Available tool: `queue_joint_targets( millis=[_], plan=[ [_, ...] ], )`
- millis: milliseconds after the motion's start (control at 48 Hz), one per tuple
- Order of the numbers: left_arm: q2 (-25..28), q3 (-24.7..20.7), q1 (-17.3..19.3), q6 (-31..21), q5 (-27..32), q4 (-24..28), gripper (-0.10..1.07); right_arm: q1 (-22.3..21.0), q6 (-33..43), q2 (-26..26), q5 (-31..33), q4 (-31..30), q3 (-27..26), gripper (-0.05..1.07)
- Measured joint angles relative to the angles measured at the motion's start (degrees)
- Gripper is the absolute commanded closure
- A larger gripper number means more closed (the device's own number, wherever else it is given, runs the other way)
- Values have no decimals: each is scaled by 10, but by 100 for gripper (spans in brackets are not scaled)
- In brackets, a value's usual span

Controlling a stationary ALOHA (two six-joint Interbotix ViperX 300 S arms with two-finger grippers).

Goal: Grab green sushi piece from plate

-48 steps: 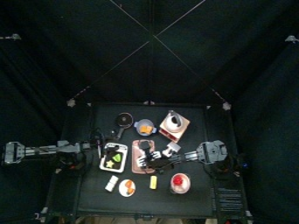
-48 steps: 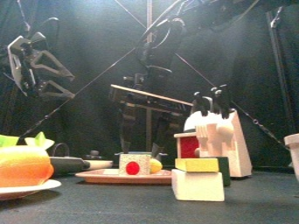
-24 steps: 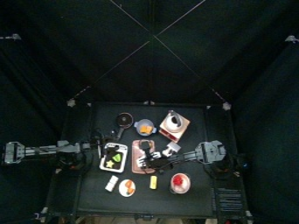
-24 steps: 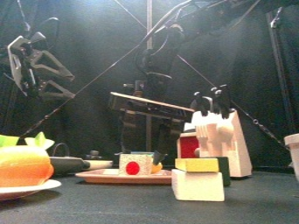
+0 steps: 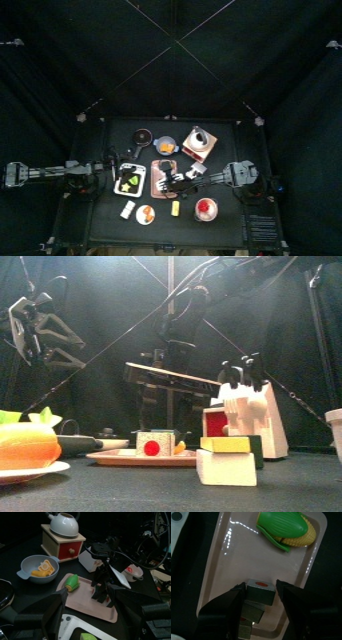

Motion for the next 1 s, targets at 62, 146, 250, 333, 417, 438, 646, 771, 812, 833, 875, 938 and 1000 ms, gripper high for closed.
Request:
queue_joint_targets(
  millis=[62, 146, 250, 333, 417, 438, 646, 771, 812, 833, 875, 938, 1000],
  plan=[
    [0, 0, 0, -1, 0, 0, 1, -1, 0, 0, 0, 0, 0, 27],
    [1, 0, 0, 0, 0, 0, 1, 0, 1, 0, 0, 0, 0, 32],
    [0, 0, 0, -1, 0, 0, 1, -1, 1, 0, 1, -1, 0, 35],
    [0, 0, 1, 0, -1, 0, 1, -1, 1, 0, 2, -4, -1, 35],
    [0, 0, 0, 0, 0, 0, 1, -1, 1, 1, 6, -14, -3, 35],
    [0, 0, 0, 0, 0, 0, 1, -2, 1, 0, 8, -17, -3, 35],
    [0, 0, 1, 0, 0, 0, 1, -3, 1, 0, 25, -40, -16, 35],
    [0, 0, 0, 0, 0, 0, 1, -4, -1, 0, 34, -47, -25, 36],
    [1, 0, 1, 0, 0, 0, 1, -3, 0, 0, 37, -49, -27, 35],
    [1, 0, 0, 0, 0, 0, 1, -4, -1, 0, 38, -50, -28, 35],
    [0, 1, 0, 0, 0, 0, 1, -4, -1, 0, 40, -53, -30, 35],
    [0, 0, 0, 0, 0, 0, 1, -4, -2, 0, 40, -56, -33, 35],
    [0, 0, 0, 0, 0, 0, 1, -3, -1, 0, 43, -60, -36, 35]
  ],
)
